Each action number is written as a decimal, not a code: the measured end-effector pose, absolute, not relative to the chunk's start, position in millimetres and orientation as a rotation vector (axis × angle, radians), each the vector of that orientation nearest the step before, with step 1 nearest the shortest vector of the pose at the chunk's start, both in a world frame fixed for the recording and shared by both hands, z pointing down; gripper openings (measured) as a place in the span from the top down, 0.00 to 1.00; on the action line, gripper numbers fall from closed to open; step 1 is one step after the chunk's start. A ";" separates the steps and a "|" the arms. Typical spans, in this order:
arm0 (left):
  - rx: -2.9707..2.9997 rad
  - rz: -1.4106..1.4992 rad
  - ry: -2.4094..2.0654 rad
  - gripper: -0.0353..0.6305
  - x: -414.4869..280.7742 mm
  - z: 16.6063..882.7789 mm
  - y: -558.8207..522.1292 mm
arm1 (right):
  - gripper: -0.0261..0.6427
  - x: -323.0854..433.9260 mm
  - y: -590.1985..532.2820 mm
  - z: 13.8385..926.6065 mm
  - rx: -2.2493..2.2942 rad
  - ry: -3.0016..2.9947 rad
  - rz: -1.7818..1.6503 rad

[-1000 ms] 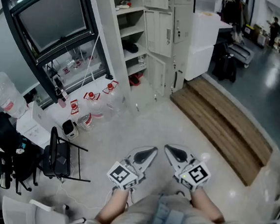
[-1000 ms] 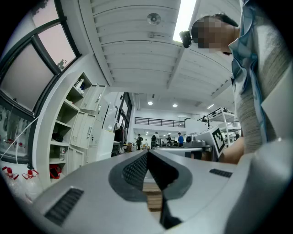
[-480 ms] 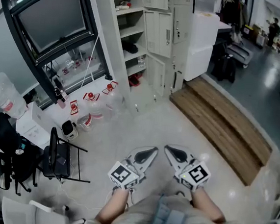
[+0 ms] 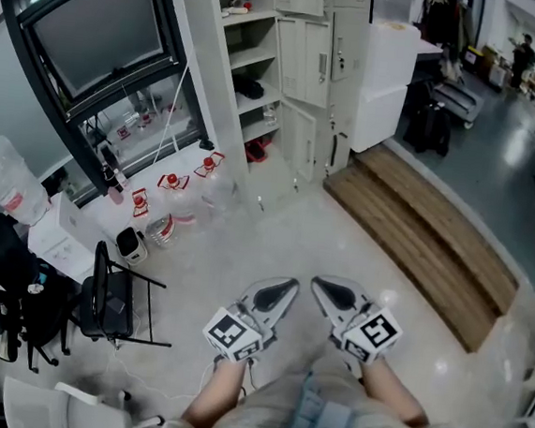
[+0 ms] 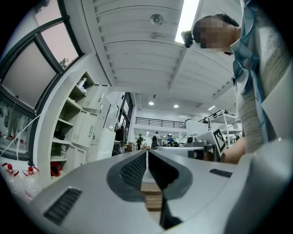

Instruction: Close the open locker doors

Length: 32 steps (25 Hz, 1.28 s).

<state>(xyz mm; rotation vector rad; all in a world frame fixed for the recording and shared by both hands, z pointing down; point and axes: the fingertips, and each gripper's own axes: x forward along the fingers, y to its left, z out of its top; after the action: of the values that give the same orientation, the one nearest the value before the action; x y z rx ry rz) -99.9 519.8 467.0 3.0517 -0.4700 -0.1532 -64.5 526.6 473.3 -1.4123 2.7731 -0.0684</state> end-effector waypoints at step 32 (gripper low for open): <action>3.013 -0.064 -0.538 0.94 51.3 463.9 275.7 | 0.96 64.2 280.6 443.6 -1.192 2.863 0.033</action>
<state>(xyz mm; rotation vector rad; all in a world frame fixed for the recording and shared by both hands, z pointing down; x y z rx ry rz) 51.3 275.7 463.9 3.0125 -0.5384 -0.0637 64.2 280.6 443.6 -1.1924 2.8634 0.0333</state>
